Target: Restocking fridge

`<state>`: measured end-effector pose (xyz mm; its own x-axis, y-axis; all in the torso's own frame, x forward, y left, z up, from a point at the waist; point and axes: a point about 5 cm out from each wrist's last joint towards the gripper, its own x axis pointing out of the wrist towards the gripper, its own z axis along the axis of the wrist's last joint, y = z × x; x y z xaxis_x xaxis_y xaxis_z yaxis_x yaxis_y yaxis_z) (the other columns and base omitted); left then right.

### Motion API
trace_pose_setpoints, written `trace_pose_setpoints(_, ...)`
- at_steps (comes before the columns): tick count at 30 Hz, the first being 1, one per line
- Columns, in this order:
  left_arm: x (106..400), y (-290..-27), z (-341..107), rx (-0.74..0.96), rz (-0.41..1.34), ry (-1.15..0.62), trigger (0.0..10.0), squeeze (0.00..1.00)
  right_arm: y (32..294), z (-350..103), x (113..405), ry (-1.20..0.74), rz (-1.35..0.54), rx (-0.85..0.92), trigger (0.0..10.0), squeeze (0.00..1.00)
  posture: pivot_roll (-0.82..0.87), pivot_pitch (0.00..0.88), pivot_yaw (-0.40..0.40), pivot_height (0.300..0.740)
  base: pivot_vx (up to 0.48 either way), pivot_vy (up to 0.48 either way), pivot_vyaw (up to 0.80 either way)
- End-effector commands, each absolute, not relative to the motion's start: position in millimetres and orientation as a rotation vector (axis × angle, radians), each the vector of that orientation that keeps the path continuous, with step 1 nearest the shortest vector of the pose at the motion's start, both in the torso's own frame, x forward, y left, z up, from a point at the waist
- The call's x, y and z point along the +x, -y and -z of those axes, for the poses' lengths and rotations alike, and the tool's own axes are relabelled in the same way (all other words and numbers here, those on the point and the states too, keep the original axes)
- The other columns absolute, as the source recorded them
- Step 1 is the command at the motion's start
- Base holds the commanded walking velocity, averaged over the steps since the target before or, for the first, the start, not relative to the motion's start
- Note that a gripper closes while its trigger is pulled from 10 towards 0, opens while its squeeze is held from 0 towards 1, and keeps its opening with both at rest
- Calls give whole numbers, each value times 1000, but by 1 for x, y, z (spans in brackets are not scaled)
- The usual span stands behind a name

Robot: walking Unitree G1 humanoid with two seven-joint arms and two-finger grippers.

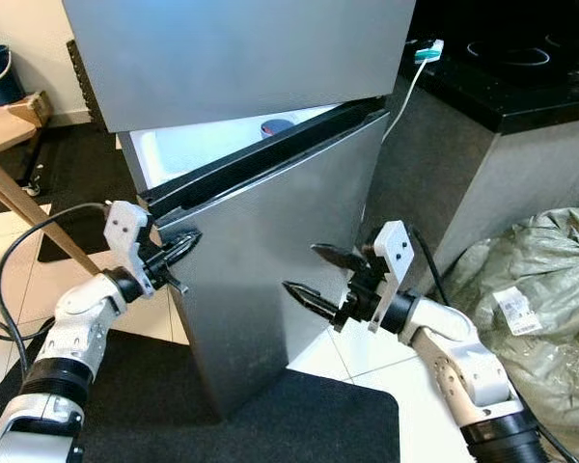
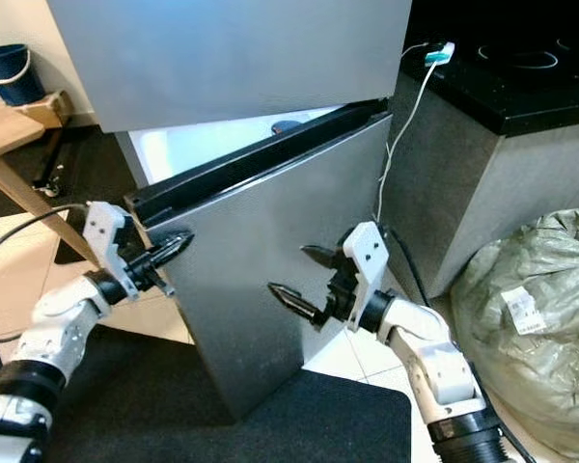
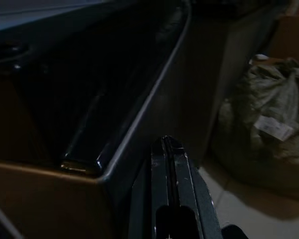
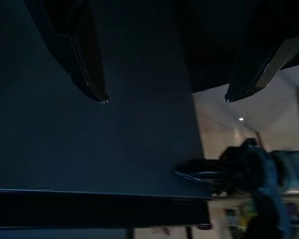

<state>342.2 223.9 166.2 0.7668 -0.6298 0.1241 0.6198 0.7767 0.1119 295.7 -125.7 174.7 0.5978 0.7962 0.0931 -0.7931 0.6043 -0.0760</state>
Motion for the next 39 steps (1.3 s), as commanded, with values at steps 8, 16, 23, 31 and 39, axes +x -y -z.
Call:
trace_pose_setpoints(8,356,-259,-190,170,516,166,10000,0,129,-175,288,131,-892,-27,10000,0,-90,175,19,740,0,0,0)
trace_pose_setpoints(16,376,-292,-255,252,178,274,10000,0,131,-179,288,148,-863,-24,10000,0,-111,183,31,740,0,0,0)
trace_pose_setpoints(23,377,-293,-258,261,144,280,10000,0,131,-180,287,151,-858,-26,10000,0,-113,174,35,740,0,0,0)
trace_pose_setpoints(31,355,-299,-175,177,114,120,10000,0,131,-179,293,150,-861,-34,10000,0,-92,138,17,740,0,0,0)
trace_pose_setpoints(39,339,-299,-136,114,63,44,10000,0,124,-180,295,155,-896,-11,10000,0,-75,119,10,740,0,0,0)
